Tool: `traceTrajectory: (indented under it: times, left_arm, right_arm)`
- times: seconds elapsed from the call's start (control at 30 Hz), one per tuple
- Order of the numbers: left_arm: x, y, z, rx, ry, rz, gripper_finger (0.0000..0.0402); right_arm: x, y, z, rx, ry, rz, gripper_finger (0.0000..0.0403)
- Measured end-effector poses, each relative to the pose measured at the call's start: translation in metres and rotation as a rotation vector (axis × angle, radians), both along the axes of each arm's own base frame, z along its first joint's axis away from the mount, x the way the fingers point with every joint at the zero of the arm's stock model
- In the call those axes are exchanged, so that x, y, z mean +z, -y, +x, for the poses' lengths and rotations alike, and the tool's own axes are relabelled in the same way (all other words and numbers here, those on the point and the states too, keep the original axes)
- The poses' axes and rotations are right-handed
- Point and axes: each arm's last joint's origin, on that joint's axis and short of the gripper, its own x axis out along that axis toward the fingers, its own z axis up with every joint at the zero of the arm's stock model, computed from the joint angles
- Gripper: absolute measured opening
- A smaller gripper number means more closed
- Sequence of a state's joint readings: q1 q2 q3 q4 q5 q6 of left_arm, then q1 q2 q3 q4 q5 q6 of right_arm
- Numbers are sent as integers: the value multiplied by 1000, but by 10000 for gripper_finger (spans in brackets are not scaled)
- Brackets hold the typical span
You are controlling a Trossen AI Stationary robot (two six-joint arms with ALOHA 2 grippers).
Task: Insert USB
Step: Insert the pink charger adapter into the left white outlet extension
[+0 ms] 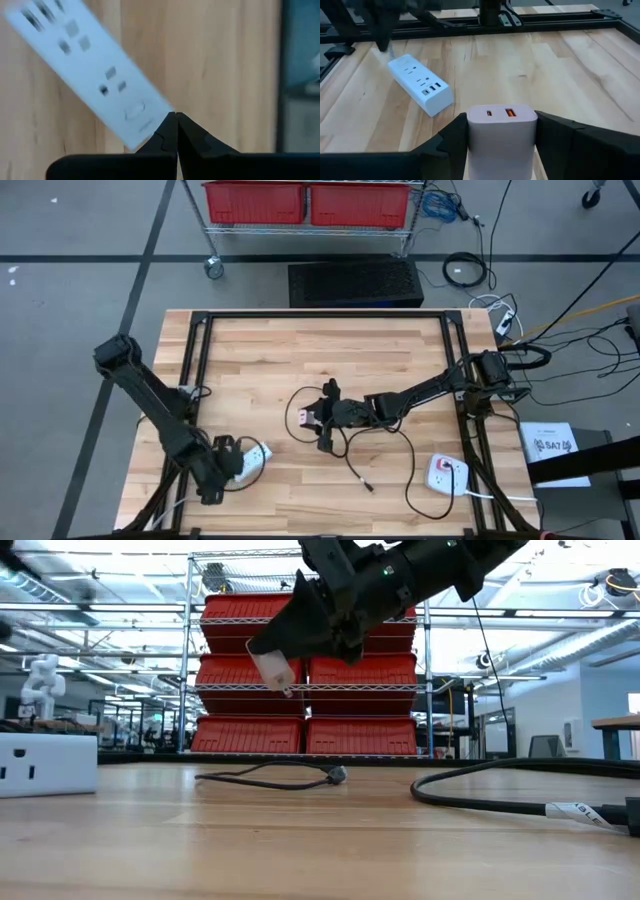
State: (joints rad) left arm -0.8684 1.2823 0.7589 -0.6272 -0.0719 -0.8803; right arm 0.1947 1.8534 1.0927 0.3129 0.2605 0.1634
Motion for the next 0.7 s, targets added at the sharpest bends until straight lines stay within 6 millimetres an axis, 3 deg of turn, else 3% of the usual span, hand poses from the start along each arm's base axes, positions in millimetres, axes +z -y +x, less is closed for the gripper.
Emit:
traceTrajectory:
  times: [0.17,0.3,0.7]
  left_arm:
    - [-36,12,7,-64,-131,60,1]
    - [-52,11,16,-72,-147,133,1]
    - [-54,-25,46,12,-1,402,1]
  right_arm:
    - [0,-1,0,4,-3,-4,160]
    - [0,-1,0,8,-4,-10,160]
    - [-1,-1,-1,9,-15,-21,160]
